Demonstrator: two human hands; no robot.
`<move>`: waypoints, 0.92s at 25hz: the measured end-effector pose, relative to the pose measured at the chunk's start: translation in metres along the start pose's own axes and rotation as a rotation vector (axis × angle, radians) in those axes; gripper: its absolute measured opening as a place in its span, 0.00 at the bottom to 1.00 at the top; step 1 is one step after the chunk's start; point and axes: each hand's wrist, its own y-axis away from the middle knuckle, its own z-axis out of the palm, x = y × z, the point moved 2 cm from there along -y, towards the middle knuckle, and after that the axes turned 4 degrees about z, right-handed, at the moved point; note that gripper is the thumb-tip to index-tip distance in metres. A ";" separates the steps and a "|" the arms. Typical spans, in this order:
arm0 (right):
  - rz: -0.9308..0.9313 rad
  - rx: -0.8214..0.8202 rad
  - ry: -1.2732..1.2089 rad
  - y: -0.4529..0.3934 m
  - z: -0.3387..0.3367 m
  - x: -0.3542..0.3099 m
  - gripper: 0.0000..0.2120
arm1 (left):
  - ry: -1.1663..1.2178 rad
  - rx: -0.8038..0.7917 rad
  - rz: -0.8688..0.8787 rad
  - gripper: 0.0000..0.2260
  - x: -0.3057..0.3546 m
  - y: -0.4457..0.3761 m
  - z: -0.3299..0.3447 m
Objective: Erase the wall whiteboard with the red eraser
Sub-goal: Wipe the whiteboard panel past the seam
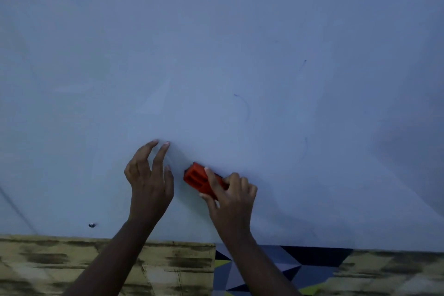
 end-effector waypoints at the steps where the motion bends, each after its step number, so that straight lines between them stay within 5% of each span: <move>1: -0.023 0.010 0.003 -0.001 -0.001 0.001 0.31 | -0.001 0.012 0.006 0.23 0.001 -0.006 -0.002; 5: 0.000 0.123 -0.030 -0.045 -0.033 0.006 0.30 | -0.007 0.094 0.014 0.23 0.007 -0.045 -0.010; 9: 0.243 0.308 -0.090 -0.091 -0.080 0.046 0.31 | -0.016 0.194 0.042 0.23 0.010 -0.085 -0.014; 16: 0.642 0.543 -0.558 -0.117 -0.115 0.088 0.34 | -0.116 0.289 0.114 0.27 -0.002 -0.130 -0.006; 19: 0.550 0.507 -0.496 -0.134 -0.105 0.053 0.33 | -0.159 0.294 0.150 0.28 -0.006 -0.124 0.004; 23: 0.172 0.301 -0.150 -0.125 -0.069 -0.024 0.30 | -0.148 0.292 0.158 0.29 -0.008 -0.124 0.006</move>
